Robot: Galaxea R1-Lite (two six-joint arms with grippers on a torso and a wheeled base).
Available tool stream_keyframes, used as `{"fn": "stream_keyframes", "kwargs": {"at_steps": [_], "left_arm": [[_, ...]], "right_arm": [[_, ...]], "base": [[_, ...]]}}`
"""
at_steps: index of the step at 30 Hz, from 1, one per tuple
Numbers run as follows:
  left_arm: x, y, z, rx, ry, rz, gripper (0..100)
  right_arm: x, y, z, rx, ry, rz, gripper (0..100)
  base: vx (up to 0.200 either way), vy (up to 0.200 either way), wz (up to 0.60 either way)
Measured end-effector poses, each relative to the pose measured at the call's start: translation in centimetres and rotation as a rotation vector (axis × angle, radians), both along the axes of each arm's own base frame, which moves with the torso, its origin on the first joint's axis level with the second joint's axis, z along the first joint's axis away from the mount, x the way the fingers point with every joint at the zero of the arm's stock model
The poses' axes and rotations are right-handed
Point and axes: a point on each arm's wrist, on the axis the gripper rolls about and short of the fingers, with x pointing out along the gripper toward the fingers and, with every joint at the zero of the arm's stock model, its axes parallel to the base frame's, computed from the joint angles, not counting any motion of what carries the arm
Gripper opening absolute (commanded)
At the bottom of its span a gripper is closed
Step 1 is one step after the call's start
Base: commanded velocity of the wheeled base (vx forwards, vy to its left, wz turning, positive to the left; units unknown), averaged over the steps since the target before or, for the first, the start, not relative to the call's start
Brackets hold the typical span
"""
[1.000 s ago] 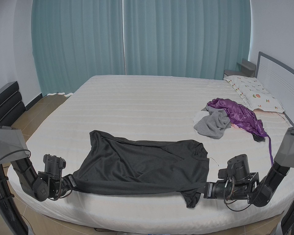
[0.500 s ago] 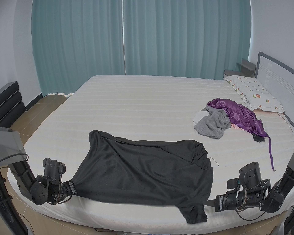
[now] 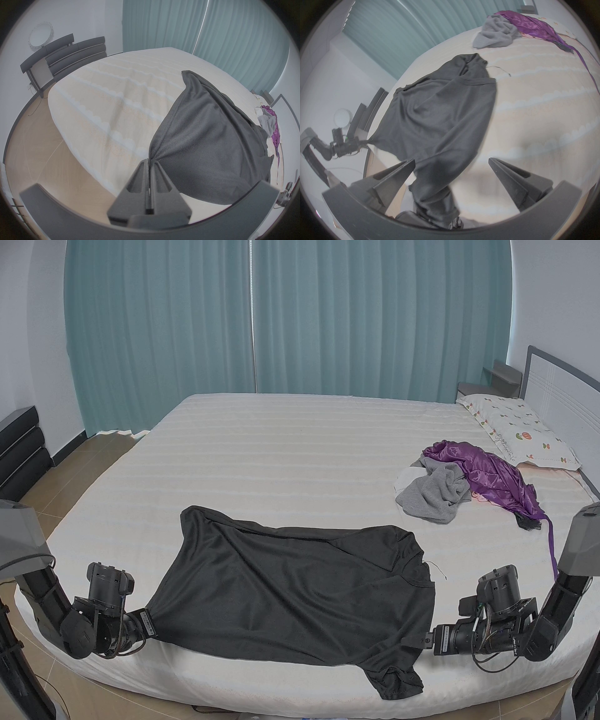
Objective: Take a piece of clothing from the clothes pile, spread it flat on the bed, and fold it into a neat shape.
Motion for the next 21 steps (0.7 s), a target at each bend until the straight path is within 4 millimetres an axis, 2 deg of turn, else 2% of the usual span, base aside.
{"fn": "stream_keyframes", "kwargs": {"at_steps": [9,21], "left_arm": [[0.4,0.9,0.5,0.008,-0.025,0.024,0],[0.5,3.6,1.4,0.061,-0.043,0.071,0]], "right_arm": [[3.8,-1.7,-1.4,0.055,0.017,-0.180,100],[8.3,-1.4,-2.8,0.081,-0.025,-0.276,100]], "base": [[0.000,0.000,0.00],[0.000,0.000,0.00]]}}
